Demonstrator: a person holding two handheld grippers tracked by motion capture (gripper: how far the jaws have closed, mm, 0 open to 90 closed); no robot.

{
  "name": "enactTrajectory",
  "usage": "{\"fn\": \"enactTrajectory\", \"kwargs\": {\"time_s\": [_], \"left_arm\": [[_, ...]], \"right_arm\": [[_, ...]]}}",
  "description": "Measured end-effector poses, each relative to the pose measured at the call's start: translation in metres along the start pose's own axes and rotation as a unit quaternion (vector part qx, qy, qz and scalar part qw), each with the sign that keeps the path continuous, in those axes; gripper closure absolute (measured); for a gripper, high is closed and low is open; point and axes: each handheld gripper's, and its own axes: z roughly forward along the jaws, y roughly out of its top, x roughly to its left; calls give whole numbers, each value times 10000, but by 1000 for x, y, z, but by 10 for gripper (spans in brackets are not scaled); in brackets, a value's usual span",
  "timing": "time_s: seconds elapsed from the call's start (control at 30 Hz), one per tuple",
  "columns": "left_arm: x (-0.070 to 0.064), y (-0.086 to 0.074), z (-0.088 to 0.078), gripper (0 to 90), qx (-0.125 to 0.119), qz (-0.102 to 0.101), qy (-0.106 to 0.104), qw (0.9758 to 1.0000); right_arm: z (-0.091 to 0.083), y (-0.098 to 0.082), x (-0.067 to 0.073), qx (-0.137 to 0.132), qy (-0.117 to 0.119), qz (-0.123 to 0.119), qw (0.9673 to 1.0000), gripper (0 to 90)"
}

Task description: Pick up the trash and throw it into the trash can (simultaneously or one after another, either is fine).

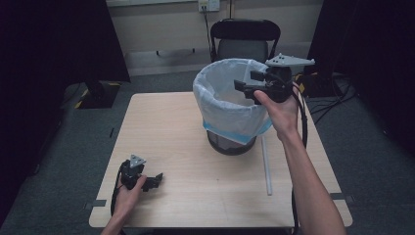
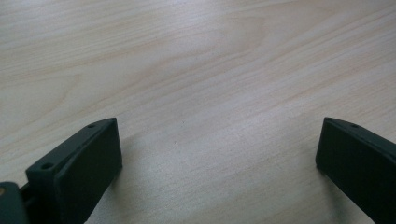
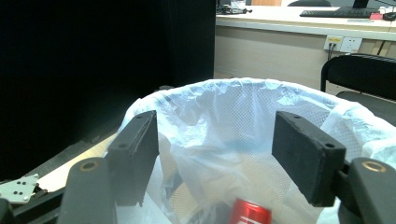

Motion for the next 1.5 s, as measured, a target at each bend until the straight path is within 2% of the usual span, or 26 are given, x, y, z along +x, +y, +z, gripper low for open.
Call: {"fn": "enactTrajectory", "kwargs": {"time_s": [0.37, 0.67, 0.8, 1.03, 1.33, 1.5], "left_arm": [[0, 0, 0, 0, 0, 1, 0, 10000], [0, 0, 0, 0, 1, 2, 1, 10000], [0, 0, 0, 0, 1, 1, 0, 10000], [0, 0, 0, 0, 0, 0, -1, 10000], [0, 0, 0, 0, -1, -2, 0, 10000], [0, 0, 0, 0, -1, -1, 0, 10000]], "right_arm": [[-12, -5, 1, 34, 57, -36, 10000, 311], [-34, -11, 2, 43, 15, -193, 9998, 284], [-43, -16, 4, 136, 0, -267, 9996, 245], [-62, -31, 9, 173, 2, -424, 9990, 238], [-80, -51, 14, 224, 34, -421, 9989, 238], [-85, -68, 15, 349, -78, -369, 9987, 245]]}}
